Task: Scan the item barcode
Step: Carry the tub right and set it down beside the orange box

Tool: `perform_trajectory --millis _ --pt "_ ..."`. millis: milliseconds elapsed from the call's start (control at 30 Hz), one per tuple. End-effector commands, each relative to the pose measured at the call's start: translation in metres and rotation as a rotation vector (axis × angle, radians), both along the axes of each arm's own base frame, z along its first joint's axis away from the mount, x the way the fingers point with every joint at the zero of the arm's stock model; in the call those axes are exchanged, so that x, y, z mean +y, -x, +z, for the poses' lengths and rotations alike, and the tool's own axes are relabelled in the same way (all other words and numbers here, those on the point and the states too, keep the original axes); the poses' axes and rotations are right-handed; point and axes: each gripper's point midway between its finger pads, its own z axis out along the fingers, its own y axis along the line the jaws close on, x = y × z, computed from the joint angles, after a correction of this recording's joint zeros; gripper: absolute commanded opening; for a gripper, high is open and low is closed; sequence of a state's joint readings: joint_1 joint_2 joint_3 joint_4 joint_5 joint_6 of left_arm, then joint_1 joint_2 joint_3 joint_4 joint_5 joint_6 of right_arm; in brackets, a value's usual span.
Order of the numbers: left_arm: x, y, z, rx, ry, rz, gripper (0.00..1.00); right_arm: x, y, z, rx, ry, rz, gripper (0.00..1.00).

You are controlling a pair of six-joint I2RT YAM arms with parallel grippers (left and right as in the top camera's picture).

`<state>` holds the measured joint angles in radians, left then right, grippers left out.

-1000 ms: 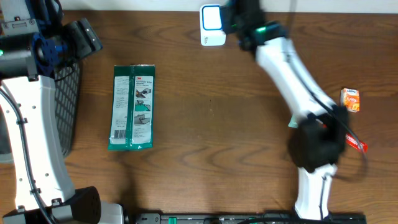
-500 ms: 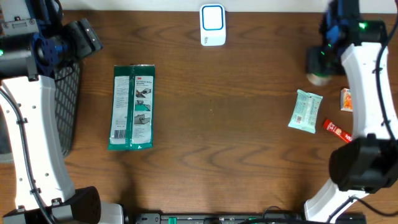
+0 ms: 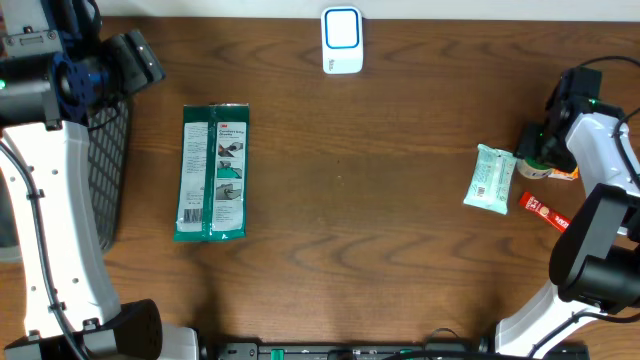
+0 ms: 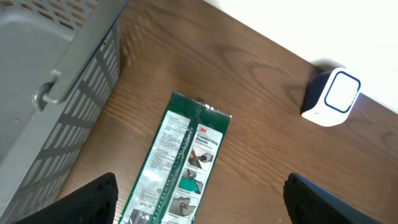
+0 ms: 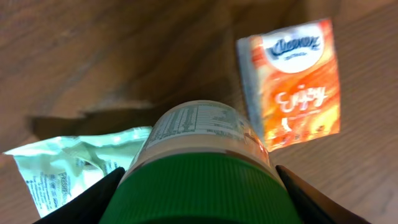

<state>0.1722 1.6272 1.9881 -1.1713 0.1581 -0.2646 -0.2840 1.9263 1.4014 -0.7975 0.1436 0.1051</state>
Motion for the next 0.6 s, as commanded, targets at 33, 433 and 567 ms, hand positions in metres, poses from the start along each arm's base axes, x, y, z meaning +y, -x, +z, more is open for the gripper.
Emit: perform_trajectory --millis 33,433,567 --pt "0.0 0.0 0.001 0.0 -0.001 -0.007 0.85 0.016 -0.012 0.008 -0.056 -0.076 0.082 0.82" --pt "0.0 0.0 0.001 0.0 -0.001 -0.007 0.85 0.009 -0.016 0.05 -0.044 -0.049 0.079 0.99" --pt "0.0 0.0 0.001 -0.001 -0.001 -0.007 0.85 0.01 -0.015 0.069 -0.034 -0.054 0.08 0.99"
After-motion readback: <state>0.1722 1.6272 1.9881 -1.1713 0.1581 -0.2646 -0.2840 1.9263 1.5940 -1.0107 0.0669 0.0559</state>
